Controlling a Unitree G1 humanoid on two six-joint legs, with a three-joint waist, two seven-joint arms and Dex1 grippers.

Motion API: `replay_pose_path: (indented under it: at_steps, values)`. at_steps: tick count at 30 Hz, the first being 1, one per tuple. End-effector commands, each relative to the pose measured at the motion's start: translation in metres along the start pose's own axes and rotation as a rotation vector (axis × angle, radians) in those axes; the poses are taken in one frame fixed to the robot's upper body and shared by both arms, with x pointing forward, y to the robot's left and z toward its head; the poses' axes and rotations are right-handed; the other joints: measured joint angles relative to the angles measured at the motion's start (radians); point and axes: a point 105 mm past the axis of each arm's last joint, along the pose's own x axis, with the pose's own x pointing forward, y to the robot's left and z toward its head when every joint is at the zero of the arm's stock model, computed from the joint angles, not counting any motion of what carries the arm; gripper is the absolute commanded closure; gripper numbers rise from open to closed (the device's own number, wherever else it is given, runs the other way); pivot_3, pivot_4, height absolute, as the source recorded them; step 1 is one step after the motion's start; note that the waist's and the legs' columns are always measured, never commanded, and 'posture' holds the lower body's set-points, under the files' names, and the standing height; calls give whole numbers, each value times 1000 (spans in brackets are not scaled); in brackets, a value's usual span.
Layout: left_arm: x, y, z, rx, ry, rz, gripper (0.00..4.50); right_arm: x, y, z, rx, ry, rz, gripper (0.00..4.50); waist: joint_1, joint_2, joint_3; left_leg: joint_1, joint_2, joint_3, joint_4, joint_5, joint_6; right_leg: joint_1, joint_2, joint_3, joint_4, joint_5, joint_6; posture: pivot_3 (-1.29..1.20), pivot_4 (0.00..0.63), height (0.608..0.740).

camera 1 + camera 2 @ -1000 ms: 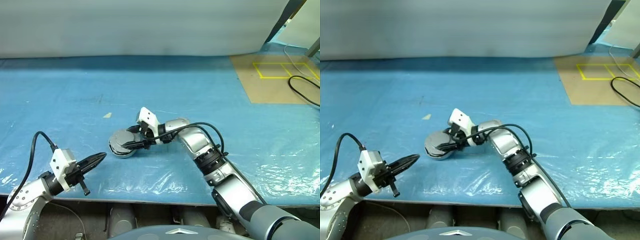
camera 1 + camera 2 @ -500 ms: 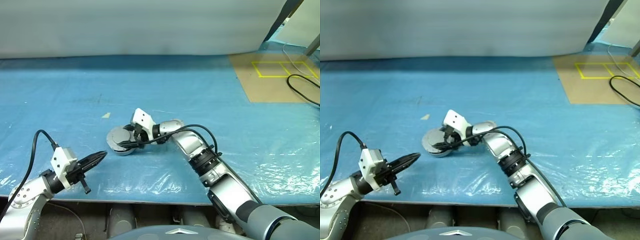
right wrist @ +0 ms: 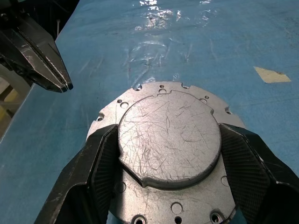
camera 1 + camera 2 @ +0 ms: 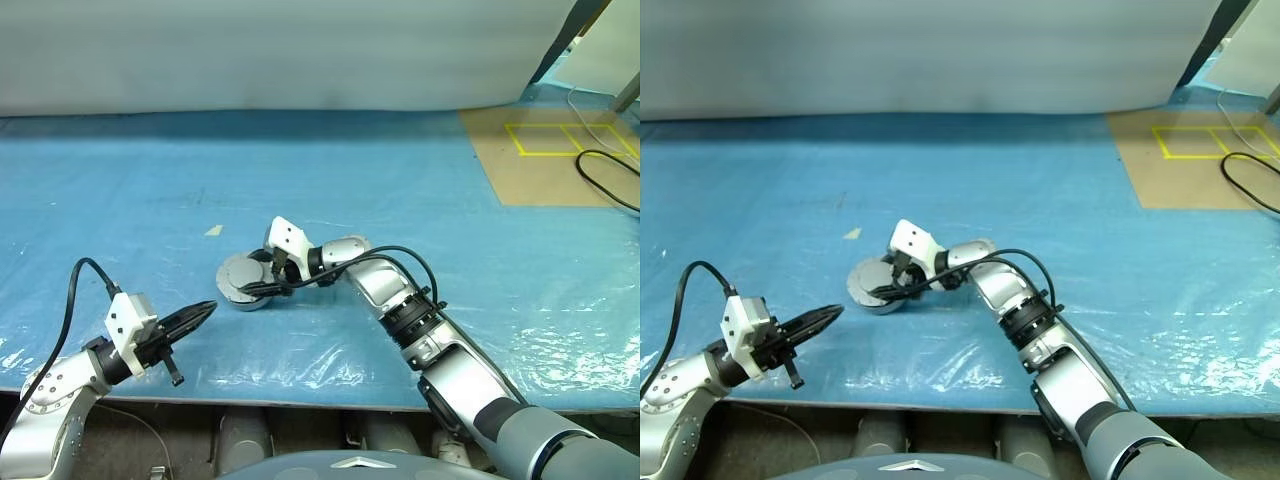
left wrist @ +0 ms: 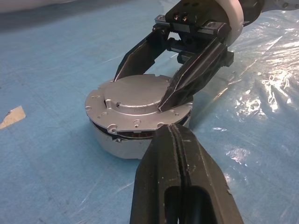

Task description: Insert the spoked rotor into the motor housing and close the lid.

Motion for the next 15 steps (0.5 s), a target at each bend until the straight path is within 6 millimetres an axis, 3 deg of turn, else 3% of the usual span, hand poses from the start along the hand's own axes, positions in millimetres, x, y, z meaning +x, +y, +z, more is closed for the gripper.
replay_pose_path:
  at_steps: [1,15]
  values:
    - [0,-1,2,16,-9,1,4500,3,9,-12,5,39,41,1536,0,0,0,0,0,0,0,0,0,0,0,0,0,0,0,0,150,740]
    - [1,1,3,24,-12,-1,4500,3,8,-30,2,93,41,1536,0,0,0,6,0,0,0,-1,1,7,0,0,0,0,0,0,150,740]
